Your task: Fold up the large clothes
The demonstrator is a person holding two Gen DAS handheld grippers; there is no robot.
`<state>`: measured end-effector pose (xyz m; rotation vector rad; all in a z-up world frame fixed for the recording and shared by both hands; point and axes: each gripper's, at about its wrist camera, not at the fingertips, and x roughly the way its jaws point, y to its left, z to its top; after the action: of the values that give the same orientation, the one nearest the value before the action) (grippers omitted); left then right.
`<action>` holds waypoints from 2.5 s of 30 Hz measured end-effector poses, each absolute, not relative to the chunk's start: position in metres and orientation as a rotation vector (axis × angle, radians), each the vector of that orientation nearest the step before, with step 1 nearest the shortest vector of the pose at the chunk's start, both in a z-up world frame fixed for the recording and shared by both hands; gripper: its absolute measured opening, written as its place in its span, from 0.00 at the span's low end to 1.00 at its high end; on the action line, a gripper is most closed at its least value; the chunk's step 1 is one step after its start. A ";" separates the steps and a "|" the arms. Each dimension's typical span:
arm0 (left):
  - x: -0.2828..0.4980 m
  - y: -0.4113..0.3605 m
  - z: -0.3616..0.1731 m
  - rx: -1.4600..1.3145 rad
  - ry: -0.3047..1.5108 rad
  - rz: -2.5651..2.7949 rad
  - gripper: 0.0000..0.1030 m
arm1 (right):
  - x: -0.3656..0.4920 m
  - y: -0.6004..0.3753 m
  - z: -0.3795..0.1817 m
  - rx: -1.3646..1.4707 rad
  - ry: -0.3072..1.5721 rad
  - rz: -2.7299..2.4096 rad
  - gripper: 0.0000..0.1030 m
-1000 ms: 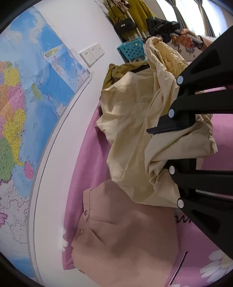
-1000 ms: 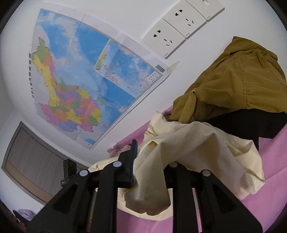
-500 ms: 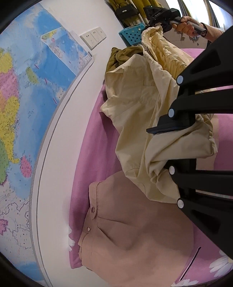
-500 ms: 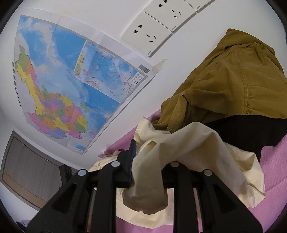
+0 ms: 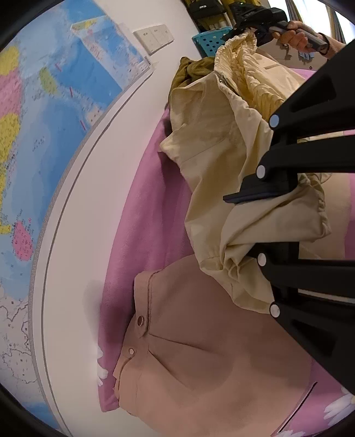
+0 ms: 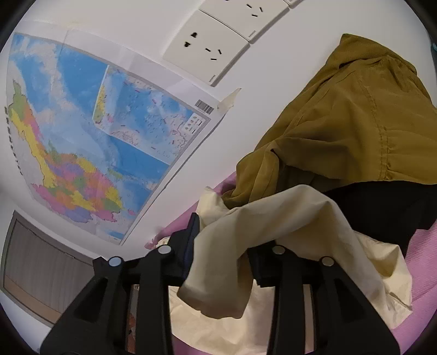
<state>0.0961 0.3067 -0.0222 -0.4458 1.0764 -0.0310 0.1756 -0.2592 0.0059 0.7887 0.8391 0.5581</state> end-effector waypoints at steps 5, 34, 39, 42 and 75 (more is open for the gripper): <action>0.109 0.309 -0.035 -0.477 1.105 -0.014 0.17 | 0.161 -0.255 0.013 0.788 0.772 0.614 0.71; 0.033 0.310 0.018 -0.449 0.764 -0.297 0.61 | 0.125 -0.113 0.004 -0.100 0.635 0.360 0.04; 0.043 0.250 -0.002 -0.182 0.859 -0.315 0.60 | 0.145 -0.111 0.027 -0.043 0.618 0.379 0.04; 0.065 0.219 -0.028 -0.106 0.956 -0.306 0.54 | 0.161 -0.103 0.018 -0.072 0.656 0.356 0.04; -0.040 0.250 -0.028 -0.049 0.732 0.105 0.78 | 0.031 -0.293 -0.052 0.253 0.744 0.229 0.90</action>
<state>-0.0397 0.2495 -0.0277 -0.0492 0.7324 0.1053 0.0306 -0.2932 -0.0516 0.2528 0.7443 0.2294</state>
